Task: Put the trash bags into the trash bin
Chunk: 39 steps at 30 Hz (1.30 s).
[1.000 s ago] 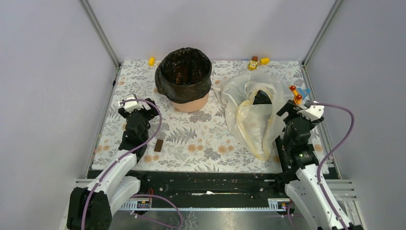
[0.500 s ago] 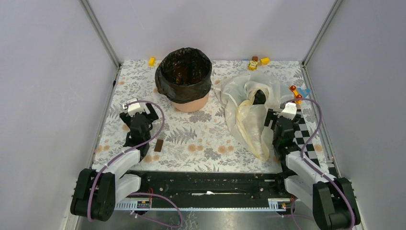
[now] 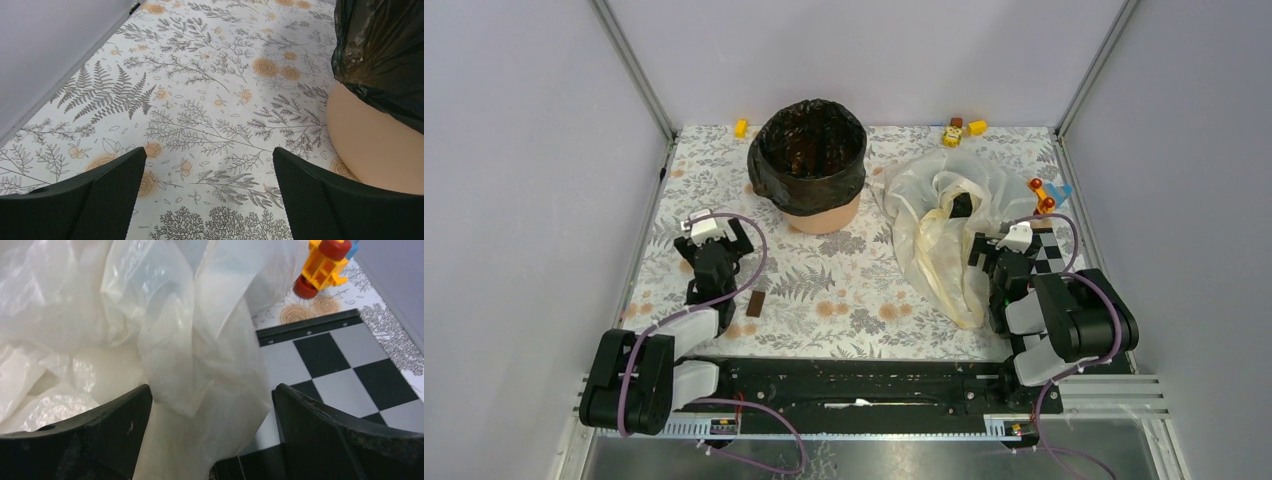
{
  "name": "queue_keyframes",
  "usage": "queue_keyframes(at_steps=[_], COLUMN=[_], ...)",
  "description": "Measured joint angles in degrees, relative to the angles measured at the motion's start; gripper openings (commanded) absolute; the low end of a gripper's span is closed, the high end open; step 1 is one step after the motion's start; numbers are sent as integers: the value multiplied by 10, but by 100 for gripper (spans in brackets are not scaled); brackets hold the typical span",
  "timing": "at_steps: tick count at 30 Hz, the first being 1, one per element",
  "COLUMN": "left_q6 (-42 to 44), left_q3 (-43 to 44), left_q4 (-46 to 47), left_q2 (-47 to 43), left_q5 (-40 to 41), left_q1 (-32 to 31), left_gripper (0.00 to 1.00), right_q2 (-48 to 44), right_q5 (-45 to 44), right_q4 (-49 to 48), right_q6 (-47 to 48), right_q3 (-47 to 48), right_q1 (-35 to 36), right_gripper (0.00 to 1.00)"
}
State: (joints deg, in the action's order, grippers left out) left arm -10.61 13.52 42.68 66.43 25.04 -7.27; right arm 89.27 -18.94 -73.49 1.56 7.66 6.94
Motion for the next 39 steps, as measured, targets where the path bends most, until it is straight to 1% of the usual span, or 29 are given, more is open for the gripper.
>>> queue_keyframes(at_steps=[8,15,18,20,23,28,29,39], left_q6=[9,35,46,52,57,63,65,68], left_q3=[-13,-3,3,7,19,22,19,13], left_q4=[68,92,120,140,139,149,167,203], left_q2=[56,111,139,165,189,192,196,201], left_q5=[-35,-62,-75,-83,-102,-149,-160,-187], left_q1=[6,9,10,11,16,35,38,38], left_gripper=[99,99,96,99,99,99,99,99], right_q2=[-1,-1,-1,-1,-1,-1,-1,-1], right_q5=[-1,0,0,0,0,0,0,0], right_q4=[6,9,9,9,9,9,9,9], right_q6=[-6,-10,-10,-10,-10,-10,-10,-10], right_q3=[31,31,31,31,31,31,31,31], right_q1=[-10,-10,-10,-10,-10,-10,-10,-10], right_gripper=[100,100,100,100,100,100,100,100])
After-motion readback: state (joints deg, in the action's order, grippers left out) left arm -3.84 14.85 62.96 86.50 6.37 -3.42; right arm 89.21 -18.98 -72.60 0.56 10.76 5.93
